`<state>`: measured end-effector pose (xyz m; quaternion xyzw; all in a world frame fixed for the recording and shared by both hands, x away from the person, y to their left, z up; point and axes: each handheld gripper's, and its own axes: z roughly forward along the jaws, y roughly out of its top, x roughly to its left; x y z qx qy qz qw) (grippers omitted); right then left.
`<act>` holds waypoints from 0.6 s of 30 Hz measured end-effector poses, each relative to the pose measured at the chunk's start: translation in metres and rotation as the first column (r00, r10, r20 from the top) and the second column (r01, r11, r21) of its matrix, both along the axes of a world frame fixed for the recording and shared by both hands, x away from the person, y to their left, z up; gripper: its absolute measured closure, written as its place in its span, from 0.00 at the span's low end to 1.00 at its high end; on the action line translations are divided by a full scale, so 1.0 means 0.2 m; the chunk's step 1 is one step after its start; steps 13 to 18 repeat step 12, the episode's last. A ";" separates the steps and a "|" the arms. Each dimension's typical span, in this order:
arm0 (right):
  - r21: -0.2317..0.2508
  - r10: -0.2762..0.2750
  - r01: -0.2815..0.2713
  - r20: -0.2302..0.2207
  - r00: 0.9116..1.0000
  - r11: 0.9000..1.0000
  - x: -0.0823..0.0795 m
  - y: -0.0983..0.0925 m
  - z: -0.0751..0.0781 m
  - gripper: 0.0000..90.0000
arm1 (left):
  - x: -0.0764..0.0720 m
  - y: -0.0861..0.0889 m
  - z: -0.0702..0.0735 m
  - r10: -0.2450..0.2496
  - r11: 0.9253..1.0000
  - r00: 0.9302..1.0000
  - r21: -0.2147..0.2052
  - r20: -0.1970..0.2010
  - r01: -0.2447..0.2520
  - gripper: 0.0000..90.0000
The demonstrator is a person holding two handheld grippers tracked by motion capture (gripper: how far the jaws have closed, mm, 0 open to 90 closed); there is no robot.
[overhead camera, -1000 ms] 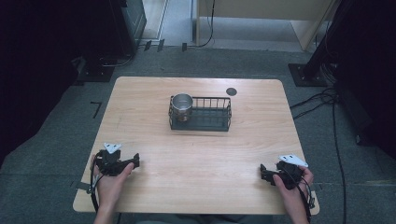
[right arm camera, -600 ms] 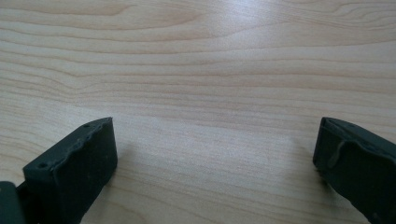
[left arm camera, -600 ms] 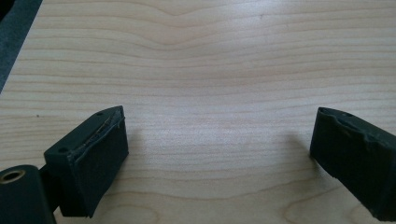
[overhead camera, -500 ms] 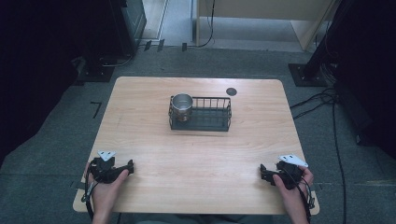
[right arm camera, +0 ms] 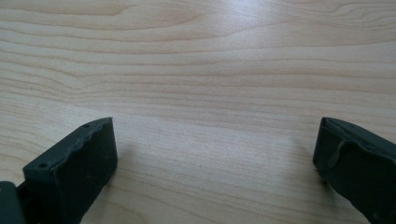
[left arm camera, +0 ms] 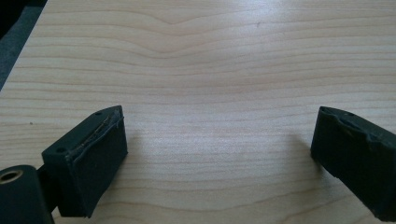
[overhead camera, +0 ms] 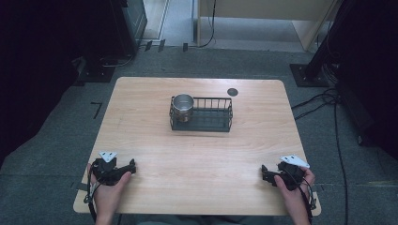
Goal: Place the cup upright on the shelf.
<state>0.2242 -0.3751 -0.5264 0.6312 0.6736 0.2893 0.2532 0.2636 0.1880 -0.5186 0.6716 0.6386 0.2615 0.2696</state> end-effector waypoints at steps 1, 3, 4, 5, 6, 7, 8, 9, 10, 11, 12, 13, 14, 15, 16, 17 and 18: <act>0.000 0.000 0.000 0.000 1.000 1.000 0.00 0.00 0.00 0.00 | 0.00 0.00 0.00 0.000 1.000 1.000 0.000 0.000 0.000 0.04; 0.000 0.000 0.000 0.000 1.000 1.000 0.00 0.00 0.00 0.00 | 0.00 0.00 0.00 0.000 1.000 1.000 0.000 0.000 0.000 0.04; 0.000 0.000 0.000 0.000 1.000 1.000 0.00 0.00 0.00 0.00 | 0.00 0.00 0.00 0.002 1.000 1.000 -0.001 0.000 -0.002 0.04; 0.000 0.000 0.000 0.000 1.000 1.000 0.00 0.00 0.00 0.00 | 0.00 0.00 0.00 0.002 1.000 1.000 -0.001 0.000 -0.002 0.04; 0.000 0.000 0.000 0.000 1.000 1.000 0.00 0.00 0.00 0.00 | 0.00 -0.01 0.00 0.016 1.000 1.000 0.000 -0.001 -0.016 0.04; 0.000 0.000 0.000 0.000 1.000 1.000 0.00 0.00 0.00 0.00 | 0.01 -0.01 0.00 0.025 1.000 1.000 -0.001 0.001 -0.025 0.04; 0.000 0.000 0.000 0.000 1.000 1.000 0.00 0.00 0.00 0.00 | 0.01 -0.01 0.00 0.030 1.000 1.000 -0.001 0.000 -0.030 0.04; 0.000 0.000 0.000 0.000 1.000 1.000 0.00 0.00 0.00 0.00 | 0.01 -0.01 0.00 0.030 1.000 1.000 -0.001 0.000 -0.030 0.04; 0.000 0.000 0.000 0.000 1.000 1.000 0.00 0.00 0.00 0.00 | 0.01 -0.03 0.00 0.052 0.999 0.999 0.000 -0.002 -0.052 0.03; 0.000 0.000 0.000 0.000 1.000 1.000 0.00 0.00 0.00 0.00 | 0.01 -0.03 0.00 0.064 0.998 0.998 -0.001 -0.002 -0.064 0.03; 0.000 0.000 0.000 0.000 1.000 1.000 0.00 0.00 0.00 0.00 | 0.01 -0.03 0.00 0.064 0.998 0.998 -0.001 -0.002 -0.064 0.03; 0.000 0.000 0.000 0.000 1.000 1.000 0.00 0.00 0.00 0.00 | 0.01 -0.03 0.00 0.064 0.998 0.998 -0.001 -0.002 -0.064 0.03; 0.000 0.000 0.000 0.000 1.000 1.000 0.00 0.00 0.00 0.00 | 0.01 -0.03 0.00 0.064 0.998 0.998 -0.001 -0.002 -0.064 0.03; 0.000 0.000 0.000 0.000 1.000 1.000 0.00 0.00 0.00 0.00 | 0.01 -0.03 0.00 0.064 0.998 0.998 -0.001 -0.002 -0.064 0.03; 0.000 0.000 0.000 0.000 1.000 1.000 0.00 0.00 0.00 0.00 | 0.01 -0.03 0.00 0.064 0.998 0.998 -0.001 -0.002 -0.064 0.03; 0.000 0.000 0.000 0.000 1.000 1.000 0.00 0.00 0.00 0.00 | 0.01 -0.03 0.00 0.064 0.998 0.998 -0.001 -0.002 -0.064 0.03; 0.000 0.000 0.000 0.000 1.000 1.000 0.00 0.00 0.00 0.00 | 0.01 -0.03 0.00 0.064 0.998 0.998 -0.001 -0.002 -0.064 0.03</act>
